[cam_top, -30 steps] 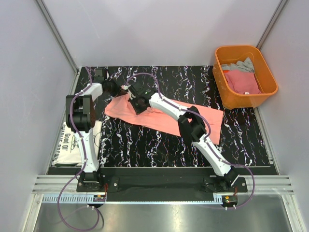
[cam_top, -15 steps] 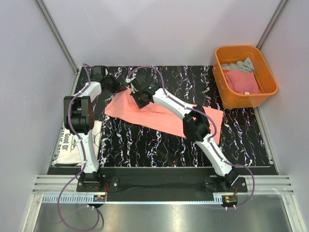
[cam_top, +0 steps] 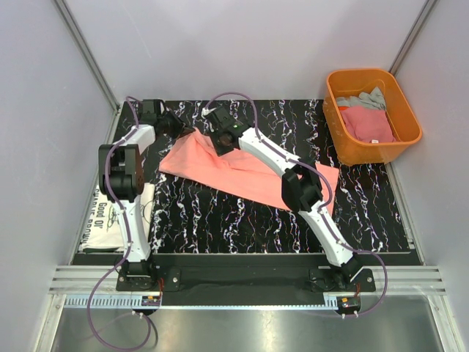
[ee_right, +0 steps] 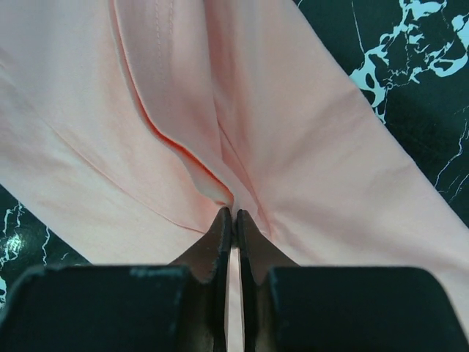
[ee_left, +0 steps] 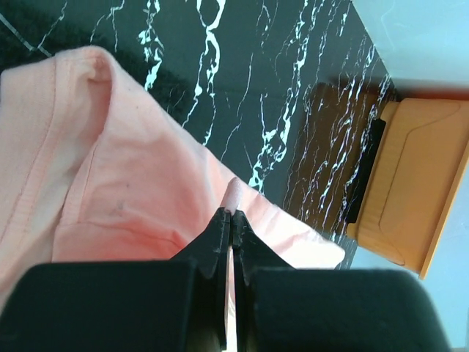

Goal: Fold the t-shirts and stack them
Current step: Fold the tshirt

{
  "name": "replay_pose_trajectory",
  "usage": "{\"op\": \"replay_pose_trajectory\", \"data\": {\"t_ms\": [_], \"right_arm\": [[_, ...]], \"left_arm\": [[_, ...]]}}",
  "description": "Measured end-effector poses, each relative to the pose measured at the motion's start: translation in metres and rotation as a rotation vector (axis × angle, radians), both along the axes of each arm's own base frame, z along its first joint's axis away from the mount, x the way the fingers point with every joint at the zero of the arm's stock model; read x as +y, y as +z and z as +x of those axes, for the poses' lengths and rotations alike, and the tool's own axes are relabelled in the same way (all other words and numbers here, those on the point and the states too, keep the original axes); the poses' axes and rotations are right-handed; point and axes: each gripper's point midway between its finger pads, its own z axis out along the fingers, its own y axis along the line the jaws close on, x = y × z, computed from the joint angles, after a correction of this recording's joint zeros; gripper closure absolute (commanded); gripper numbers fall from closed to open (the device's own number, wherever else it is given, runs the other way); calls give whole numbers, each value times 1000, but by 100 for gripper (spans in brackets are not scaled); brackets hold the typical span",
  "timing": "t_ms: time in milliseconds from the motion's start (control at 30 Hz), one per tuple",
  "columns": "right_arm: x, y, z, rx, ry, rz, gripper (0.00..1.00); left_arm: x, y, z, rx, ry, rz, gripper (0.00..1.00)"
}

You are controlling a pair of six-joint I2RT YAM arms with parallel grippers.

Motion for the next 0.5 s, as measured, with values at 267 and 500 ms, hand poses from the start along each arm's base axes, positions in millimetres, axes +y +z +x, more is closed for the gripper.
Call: {"op": "replay_pose_trajectory", "data": {"t_ms": [267,500], "right_arm": [[-2,9,9,-11,-28,27,100],[-10,3,18,-6,-55,28,100]], "left_arm": [[0,-19,9,13,2,-6,100],[1,-28,15,19,2,-6,100]]}}
